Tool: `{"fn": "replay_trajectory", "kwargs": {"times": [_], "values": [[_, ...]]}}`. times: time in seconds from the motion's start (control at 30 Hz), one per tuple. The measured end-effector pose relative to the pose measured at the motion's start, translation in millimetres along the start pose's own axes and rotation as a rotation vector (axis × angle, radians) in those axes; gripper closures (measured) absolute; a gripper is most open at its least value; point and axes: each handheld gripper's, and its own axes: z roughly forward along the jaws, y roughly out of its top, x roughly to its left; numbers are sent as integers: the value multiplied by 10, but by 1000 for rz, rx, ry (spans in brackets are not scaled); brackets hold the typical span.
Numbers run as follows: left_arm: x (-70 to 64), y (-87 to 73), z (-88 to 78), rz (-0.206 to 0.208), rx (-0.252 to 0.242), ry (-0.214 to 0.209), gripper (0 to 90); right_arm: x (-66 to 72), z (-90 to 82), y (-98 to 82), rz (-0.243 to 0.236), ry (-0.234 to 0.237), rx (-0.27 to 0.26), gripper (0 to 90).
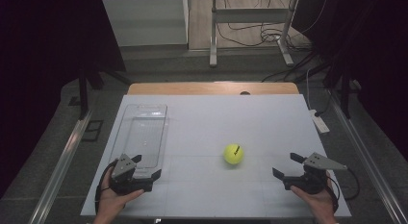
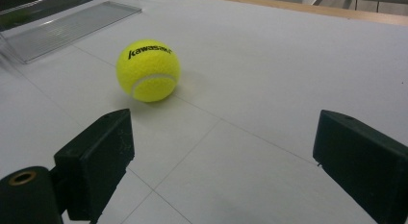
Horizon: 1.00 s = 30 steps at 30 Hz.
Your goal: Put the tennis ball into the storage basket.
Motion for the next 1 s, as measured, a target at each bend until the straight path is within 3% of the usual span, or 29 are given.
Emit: {"fn": "replay_trajectory", "kwargs": {"times": [1.0], "values": [[-13,43,-14,-5,9,3,105,-29,13,-39,7,-10,6,85]]}}
